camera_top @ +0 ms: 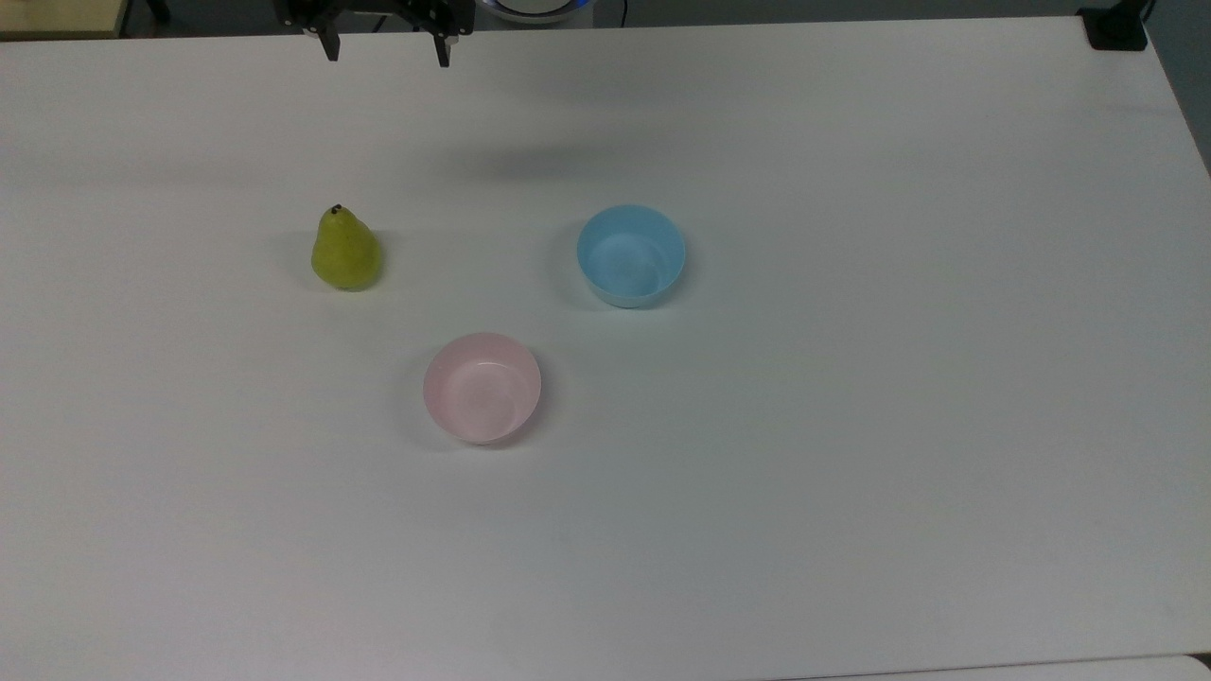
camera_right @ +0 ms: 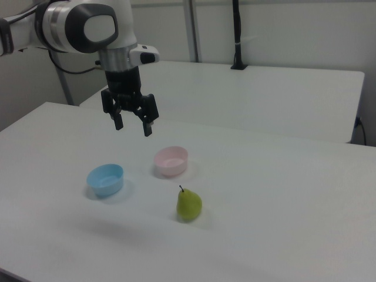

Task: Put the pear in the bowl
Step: 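Move the open gripper down toward the yellow-green pear, then close the gripper around the pear and lift it off the table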

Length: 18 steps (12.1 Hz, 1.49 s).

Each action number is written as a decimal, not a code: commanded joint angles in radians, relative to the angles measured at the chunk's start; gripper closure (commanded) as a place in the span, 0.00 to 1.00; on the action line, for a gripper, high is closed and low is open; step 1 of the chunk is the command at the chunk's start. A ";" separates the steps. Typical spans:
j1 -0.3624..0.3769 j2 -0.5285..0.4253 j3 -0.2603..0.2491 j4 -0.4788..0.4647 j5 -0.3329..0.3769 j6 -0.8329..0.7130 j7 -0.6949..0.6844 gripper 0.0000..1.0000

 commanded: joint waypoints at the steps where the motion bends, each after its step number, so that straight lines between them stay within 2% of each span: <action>1: 0.016 -0.004 -0.015 0.014 -0.003 -0.032 0.011 0.00; 4: 0.016 0.003 -0.038 0.037 0.001 -0.025 0.009 0.00; 7: 0.018 0.095 -0.072 0.085 -0.002 0.036 0.011 0.00; 9: 0.039 0.164 -0.139 0.085 -0.002 0.119 0.009 0.00; 11: 0.039 0.243 -0.178 0.077 -0.011 0.202 -0.015 0.00; 13: 0.044 0.293 -0.196 0.027 -0.020 0.251 -0.095 0.00; 18: 0.087 0.404 -0.199 -0.070 -0.084 0.375 -0.092 0.00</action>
